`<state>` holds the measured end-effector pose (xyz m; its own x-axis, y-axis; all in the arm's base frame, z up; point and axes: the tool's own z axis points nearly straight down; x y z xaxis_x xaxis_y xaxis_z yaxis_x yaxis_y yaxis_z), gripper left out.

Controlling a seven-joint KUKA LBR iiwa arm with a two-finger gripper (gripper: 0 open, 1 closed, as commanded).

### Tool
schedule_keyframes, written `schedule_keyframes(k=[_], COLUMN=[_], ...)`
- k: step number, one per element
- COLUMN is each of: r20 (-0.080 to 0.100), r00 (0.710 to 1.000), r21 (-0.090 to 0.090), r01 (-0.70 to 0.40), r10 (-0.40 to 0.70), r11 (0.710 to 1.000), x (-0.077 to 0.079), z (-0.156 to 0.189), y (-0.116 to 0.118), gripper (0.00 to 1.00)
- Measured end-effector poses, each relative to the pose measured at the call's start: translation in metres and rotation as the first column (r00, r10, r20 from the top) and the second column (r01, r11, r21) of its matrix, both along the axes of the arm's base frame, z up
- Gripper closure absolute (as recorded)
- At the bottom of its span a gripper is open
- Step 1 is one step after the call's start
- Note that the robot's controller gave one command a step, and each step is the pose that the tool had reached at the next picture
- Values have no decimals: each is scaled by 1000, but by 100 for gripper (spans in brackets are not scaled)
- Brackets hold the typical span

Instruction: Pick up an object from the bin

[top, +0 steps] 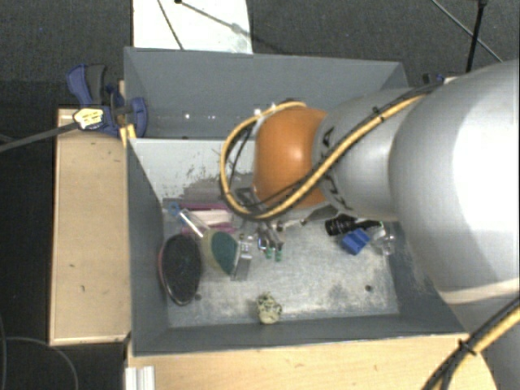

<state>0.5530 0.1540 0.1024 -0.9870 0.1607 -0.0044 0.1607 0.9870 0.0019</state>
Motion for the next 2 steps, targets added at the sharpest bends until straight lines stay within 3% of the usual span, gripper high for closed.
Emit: schedule_keyframes(k=[1, 2], r20=[4, 8], r00=[999, 998], r21=[1, 2], r01=[49, 69], r10=[-49, -69], r11=[999, 998], x=[11, 8], z=[-29, -29], y=[1, 19], gripper=[0, 0])
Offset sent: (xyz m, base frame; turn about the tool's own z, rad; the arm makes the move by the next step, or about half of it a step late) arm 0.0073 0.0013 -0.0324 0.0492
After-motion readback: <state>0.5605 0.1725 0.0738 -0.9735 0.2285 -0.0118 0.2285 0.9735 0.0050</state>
